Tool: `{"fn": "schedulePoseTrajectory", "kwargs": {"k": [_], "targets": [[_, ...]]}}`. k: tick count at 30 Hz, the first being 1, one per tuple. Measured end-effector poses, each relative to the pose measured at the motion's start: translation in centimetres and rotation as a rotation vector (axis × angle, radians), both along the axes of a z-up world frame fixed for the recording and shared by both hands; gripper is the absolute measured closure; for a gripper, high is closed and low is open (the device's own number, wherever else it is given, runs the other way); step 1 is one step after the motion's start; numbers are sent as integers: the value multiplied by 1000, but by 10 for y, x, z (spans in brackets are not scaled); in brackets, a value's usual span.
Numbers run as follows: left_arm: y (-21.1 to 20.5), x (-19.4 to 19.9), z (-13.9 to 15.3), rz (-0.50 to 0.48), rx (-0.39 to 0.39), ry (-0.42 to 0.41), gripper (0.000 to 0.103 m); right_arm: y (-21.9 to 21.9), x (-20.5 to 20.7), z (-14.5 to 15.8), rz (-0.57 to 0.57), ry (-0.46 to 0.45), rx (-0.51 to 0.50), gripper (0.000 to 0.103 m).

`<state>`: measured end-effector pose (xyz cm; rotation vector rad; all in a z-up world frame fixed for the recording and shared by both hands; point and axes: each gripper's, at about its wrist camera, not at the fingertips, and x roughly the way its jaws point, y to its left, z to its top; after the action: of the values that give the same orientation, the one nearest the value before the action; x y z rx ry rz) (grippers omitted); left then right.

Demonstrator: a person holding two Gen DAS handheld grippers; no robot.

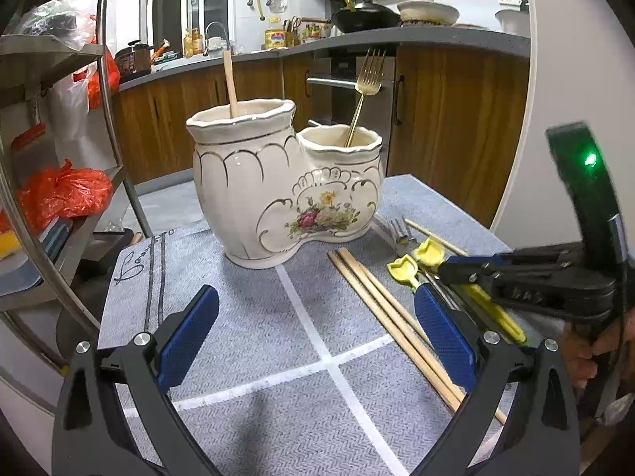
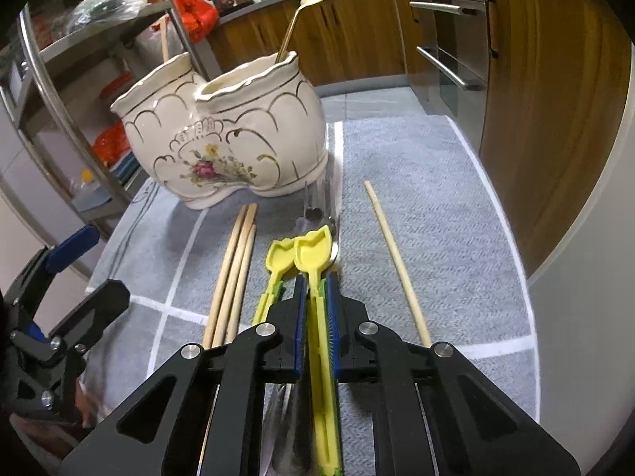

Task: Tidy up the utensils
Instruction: 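Grasp a yellow plastic utensil with the right gripper and lift it, then grasp another wooden chopstick with the left gripper and lift it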

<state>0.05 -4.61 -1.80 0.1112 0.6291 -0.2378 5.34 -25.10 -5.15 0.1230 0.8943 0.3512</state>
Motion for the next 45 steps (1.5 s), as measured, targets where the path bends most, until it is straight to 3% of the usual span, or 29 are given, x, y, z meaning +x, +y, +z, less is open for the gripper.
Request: {"fn": "schedulePoseTrajectory", "kwargs": {"k": [7,9,12,16,23,25,30,32,38,41,45], "targets": [[-18,14,-16,5,40,137,8,-18,-1,7,-21,-12,41,92],[-21,19,-22,19,57,172,20,-20,-4,11,-20,-31,41,92],[-25,27,-30,43,77,231,26,-20,-8,18,-11,-59,41,92],[-27,31,-34,56,66,260,26,-20,-12,23,0,-76,50,92],[-38,38,-36,84,118,265,27,-22,-21,32,10,-116,53,92],[-38,41,-35,90,99,274,32,-22,-22,33,14,-123,55,92],[-38,43,-31,39,71,293,80,-22,-27,37,31,-142,52,92],[-35,44,-30,18,68,301,90,-22,-28,39,40,-150,56,92],[-14,44,-28,-33,32,300,94,-13,-38,47,83,-217,45,92],[0,41,-23,-51,29,280,103,-13,-41,50,86,-246,41,92],[16,31,-20,-79,15,268,103,-12,-40,50,84,-255,34,92]]}}
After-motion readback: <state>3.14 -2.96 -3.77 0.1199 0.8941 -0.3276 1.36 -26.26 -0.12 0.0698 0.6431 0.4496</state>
